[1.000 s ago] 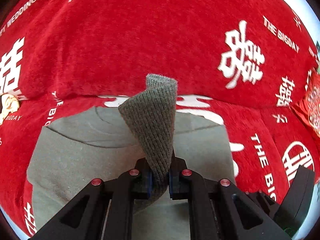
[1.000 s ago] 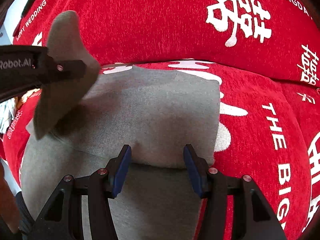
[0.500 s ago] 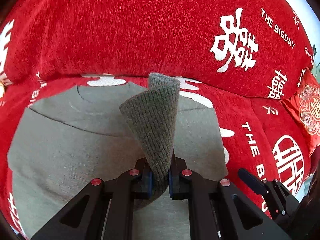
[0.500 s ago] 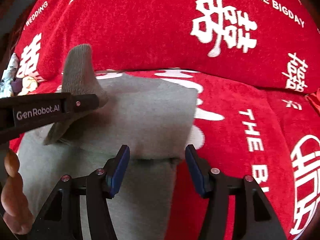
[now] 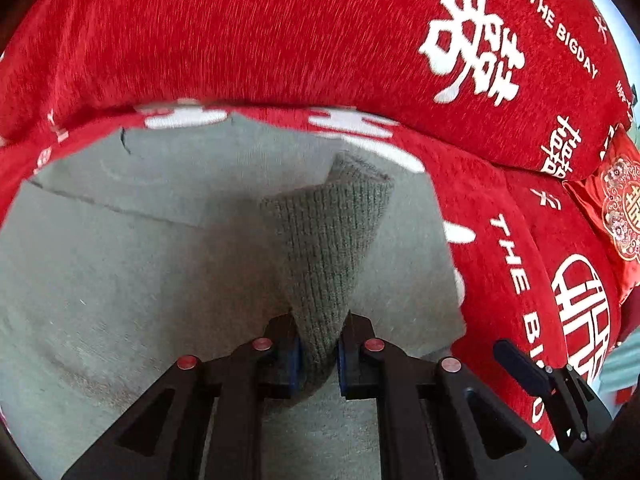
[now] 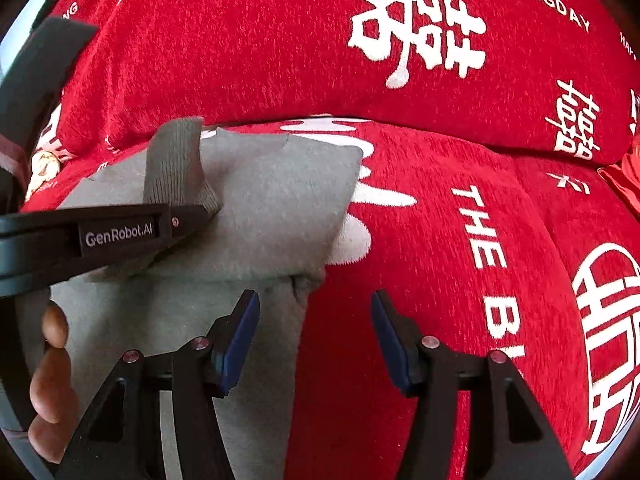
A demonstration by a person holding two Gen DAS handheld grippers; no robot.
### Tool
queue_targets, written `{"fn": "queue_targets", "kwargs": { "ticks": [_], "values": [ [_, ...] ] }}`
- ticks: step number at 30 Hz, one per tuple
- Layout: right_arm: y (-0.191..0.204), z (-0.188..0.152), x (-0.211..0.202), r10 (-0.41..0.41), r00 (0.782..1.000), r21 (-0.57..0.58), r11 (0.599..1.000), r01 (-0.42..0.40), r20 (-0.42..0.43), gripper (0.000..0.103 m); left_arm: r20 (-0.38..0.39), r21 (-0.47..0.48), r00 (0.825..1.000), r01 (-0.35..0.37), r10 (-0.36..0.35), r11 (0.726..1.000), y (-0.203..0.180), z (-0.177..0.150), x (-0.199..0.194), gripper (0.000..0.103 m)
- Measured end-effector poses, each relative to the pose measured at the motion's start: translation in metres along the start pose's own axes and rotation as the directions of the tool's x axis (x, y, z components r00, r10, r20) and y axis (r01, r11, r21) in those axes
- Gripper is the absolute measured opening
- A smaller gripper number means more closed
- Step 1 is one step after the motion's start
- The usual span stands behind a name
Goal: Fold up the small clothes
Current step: 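Carry the held sleeve across the sweater body toward the right tool, then open the left tool to lay the sleeve on the sweater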
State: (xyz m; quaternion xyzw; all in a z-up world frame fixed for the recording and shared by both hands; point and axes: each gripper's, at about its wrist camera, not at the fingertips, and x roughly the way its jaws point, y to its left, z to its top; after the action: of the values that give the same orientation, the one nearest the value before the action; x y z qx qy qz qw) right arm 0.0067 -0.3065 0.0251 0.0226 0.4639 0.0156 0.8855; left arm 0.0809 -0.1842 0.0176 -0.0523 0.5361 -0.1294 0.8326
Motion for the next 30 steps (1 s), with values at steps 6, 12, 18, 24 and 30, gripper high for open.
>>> {"fn": "queue_targets", "kwargs": {
  "ticks": [6,12,18,24,30],
  "values": [
    [-0.002,-0.002,0.000,0.003,1.000,0.008,1.000,-0.003,-0.007,0.062,0.090,-0.010,0.996,-0.030,0.030,1.000,0.002,-0.005,-0.014,0.103],
    [-0.003,-0.003,-0.003,0.003,1.000,0.009,1.000,-0.003,-0.007,0.062,0.087,0.010,0.995,0.052,-0.053,0.999,0.016,-0.015,-0.028,0.103],
    [-0.011,-0.001,-0.009,0.092,0.996,0.072,0.993,-0.093,0.007,0.062,0.121,0.015,0.984,0.129,-0.130,0.992,0.040,-0.028,-0.055,0.103],
    [-0.016,0.000,-0.012,0.312,0.949,0.186,0.931,-0.313,0.031,0.062,0.147,-0.001,0.987,0.065,-0.064,0.998,0.075,-0.033,-0.066,0.103],
    [-0.010,0.007,-0.001,0.389,0.921,0.248,0.891,-0.380,0.012,0.062,0.111,-0.080,0.994,0.004,0.005,0.997,0.108,-0.034,-0.051,0.103]
  ]
}}
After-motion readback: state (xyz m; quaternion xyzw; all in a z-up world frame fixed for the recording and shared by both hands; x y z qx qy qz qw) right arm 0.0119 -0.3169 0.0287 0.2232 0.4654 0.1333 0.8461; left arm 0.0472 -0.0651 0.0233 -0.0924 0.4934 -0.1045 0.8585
